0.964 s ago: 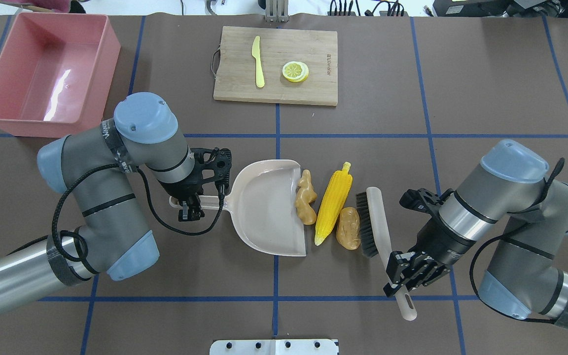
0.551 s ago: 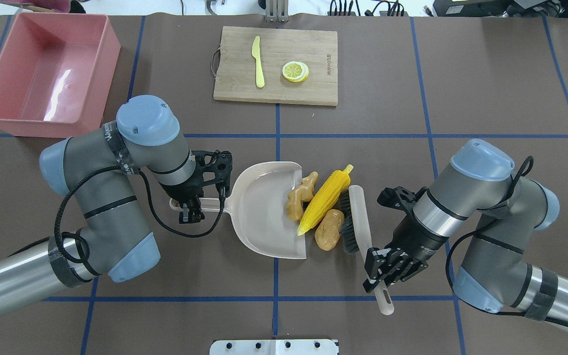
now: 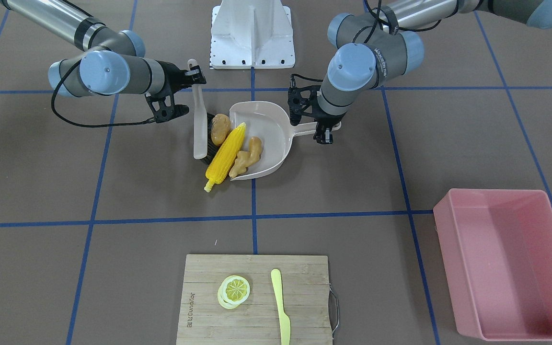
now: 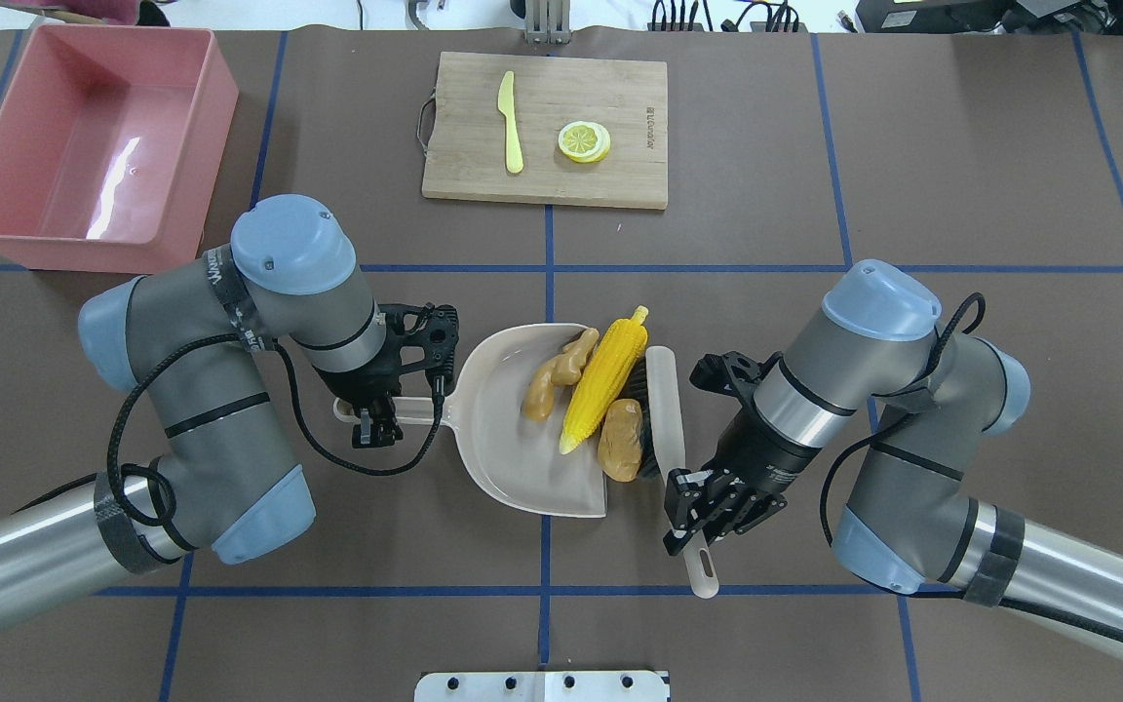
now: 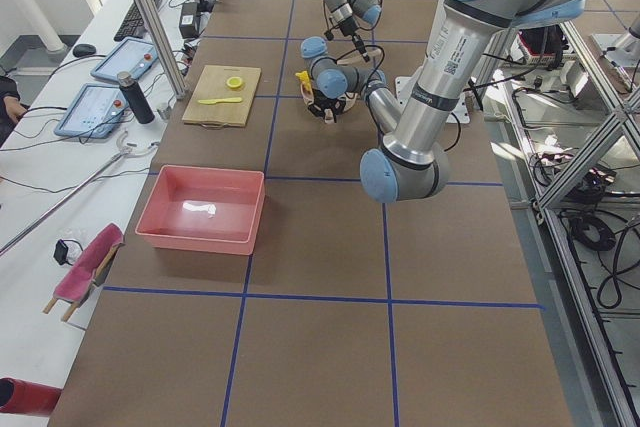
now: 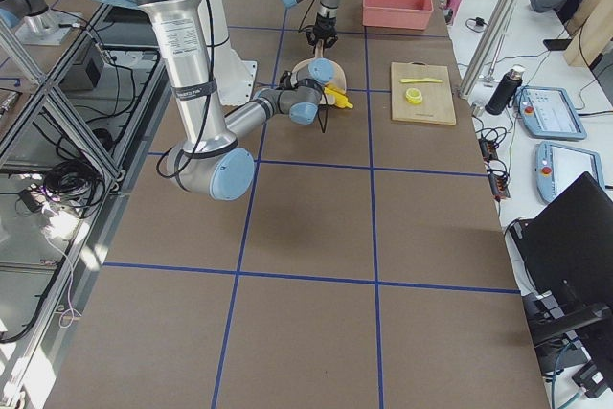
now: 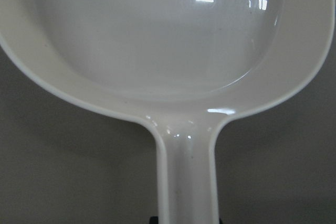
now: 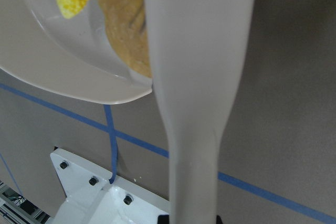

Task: Sweep and dump trash into bin
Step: 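Sweep the ginger, corn and potato into the dustpan with the right gripper's brush, then lift the brush and sweep again, pushing the vegetables deeper into the dustpan, then lift the loaded dustpan toward the pink bin while the right gripper withdraws, then tilt the dustpan over the pink bin while the right gripper sets the brush down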

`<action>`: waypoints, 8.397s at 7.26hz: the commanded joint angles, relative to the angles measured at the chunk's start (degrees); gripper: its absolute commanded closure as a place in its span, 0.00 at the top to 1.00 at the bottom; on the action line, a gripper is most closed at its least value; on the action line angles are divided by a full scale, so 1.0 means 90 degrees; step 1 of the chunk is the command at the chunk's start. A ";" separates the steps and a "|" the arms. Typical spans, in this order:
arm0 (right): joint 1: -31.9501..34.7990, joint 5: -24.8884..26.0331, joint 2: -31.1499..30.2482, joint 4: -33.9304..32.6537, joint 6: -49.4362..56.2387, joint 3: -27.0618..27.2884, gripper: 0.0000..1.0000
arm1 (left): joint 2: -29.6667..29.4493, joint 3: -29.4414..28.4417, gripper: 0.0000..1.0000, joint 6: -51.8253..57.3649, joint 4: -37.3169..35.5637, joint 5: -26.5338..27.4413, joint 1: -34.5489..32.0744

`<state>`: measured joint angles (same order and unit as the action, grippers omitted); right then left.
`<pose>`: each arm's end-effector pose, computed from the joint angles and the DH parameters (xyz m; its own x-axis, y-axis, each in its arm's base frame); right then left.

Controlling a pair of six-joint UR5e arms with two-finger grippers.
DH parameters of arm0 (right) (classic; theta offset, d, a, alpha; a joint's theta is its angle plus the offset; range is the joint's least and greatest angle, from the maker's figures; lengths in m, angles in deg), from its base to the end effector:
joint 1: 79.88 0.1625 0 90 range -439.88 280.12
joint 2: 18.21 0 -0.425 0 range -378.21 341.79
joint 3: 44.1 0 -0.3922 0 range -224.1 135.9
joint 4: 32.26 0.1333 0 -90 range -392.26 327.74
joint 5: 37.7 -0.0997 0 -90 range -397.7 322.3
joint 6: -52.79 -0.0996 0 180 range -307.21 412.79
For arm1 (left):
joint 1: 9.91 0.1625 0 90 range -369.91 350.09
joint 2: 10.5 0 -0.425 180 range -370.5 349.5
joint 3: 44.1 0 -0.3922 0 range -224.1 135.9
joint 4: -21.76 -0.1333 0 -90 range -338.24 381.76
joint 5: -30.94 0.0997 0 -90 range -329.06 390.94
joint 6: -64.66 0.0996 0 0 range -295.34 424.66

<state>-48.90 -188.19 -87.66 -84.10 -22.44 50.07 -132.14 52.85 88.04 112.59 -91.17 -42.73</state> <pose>-0.4857 -0.3460 0.3301 0.2732 0.0176 0.9618 0.4966 0.8537 -0.1567 0.5112 -0.4253 0.2816 -0.0966 0.9875 -0.1249 -0.6655 0.0293 0.7458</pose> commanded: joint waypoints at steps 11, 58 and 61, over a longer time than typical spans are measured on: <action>-0.0054 0.0217 0.0558 -0.0002 -0.0801 -0.0103 0.00 | 0.0029 0.0145 0.00 0.0000 -0.0200 -0.0056 -0.0045; 0.4087 0.1937 -0.2019 -0.7031 0.8018 0.1403 0.00 | 0.2255 0.1756 0.00 -0.2685 0.2839 -0.1843 -0.4527; 0.3728 0.1223 -0.1932 -0.7053 0.7198 0.0855 0.00 | 0.2469 0.1757 0.00 -0.2802 0.2632 -0.2095 -0.4926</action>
<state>-13.64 -175.47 -105.27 -147.55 45.35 59.03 -111.04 68.69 63.33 136.61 -108.57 -85.36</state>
